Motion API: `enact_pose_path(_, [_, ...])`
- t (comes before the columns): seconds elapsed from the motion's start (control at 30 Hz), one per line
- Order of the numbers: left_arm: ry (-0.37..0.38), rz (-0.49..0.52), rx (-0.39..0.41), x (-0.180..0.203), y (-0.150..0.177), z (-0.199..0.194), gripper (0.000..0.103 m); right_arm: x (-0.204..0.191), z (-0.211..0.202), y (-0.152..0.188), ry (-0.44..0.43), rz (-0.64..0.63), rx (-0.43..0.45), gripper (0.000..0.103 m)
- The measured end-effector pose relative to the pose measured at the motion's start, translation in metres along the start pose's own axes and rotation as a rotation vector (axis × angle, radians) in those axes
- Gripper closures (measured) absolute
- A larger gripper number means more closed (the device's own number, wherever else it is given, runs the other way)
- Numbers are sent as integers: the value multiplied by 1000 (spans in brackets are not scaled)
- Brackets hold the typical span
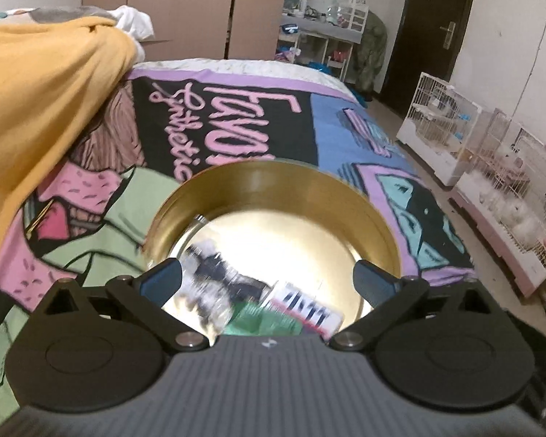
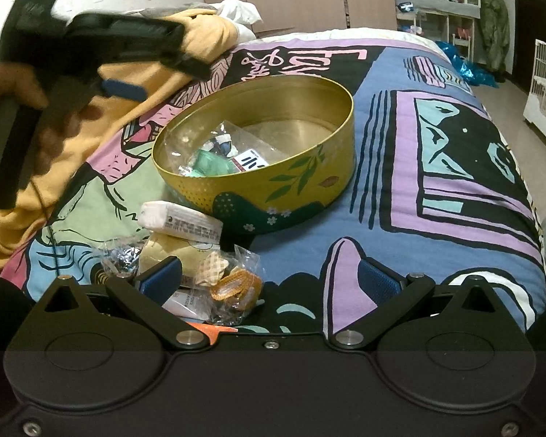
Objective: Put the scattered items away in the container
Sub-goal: 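Carry the blister pack over the tin and open the left tool, then return the left tool to the pile and grasp the clear bag with blue items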
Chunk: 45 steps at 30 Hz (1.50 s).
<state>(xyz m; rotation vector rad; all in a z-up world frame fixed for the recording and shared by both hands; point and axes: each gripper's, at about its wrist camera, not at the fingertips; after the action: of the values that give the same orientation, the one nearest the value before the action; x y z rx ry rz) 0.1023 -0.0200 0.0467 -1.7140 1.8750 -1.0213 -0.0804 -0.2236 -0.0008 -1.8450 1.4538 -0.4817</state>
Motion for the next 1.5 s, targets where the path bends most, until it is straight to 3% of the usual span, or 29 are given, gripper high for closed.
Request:
enact_pose_path(0.47, [-62, -54, -107, -72, 84, -28, 0, -7, 10, 5, -1, -31, -40, 0])
enact_pose_path(0.67, [-7, -69, -156, -70, 115, -27, 0, -13, 13, 9, -45, -55, -72, 0])
enact_pose_path(0.87, [-49, 26, -183, -65, 132, -12, 0, -16, 16, 11, -36, -63, -86, 0])
enact_pose_path(1.03, [-15, 3, -201, -70, 136, 4, 1, -14, 18, 10, -32, -50, -93, 0])
enact_pose_path(1.17, [22, -17, -209, -72, 140, 13, 15, -14, 18, 10, -32, -52, -93, 0])
enact_pose_path(1.33, [89, -102, -211, -83, 139, 8, 51, -11, 17, 9, -49, -25, -88, 0])
enact_pose_path(1.47, [95, -126, -203, -90, 143, -3, 76, -8, 19, 9, -56, 0, -96, 0])
enact_pose_path(1.5, [101, -138, -197, -92, 144, -7, 78, -8, 19, 9, -51, -1, -97, 0])
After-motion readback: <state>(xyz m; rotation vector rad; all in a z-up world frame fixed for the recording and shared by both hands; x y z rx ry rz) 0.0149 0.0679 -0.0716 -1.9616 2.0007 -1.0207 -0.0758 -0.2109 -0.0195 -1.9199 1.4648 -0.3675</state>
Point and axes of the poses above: each gripper's, at about its wrist camera, not at the fingertips, and z roughly the way its jaws point, x to its right, y to its underside, and after that the axes turned 3 degrees about -z, right-handed
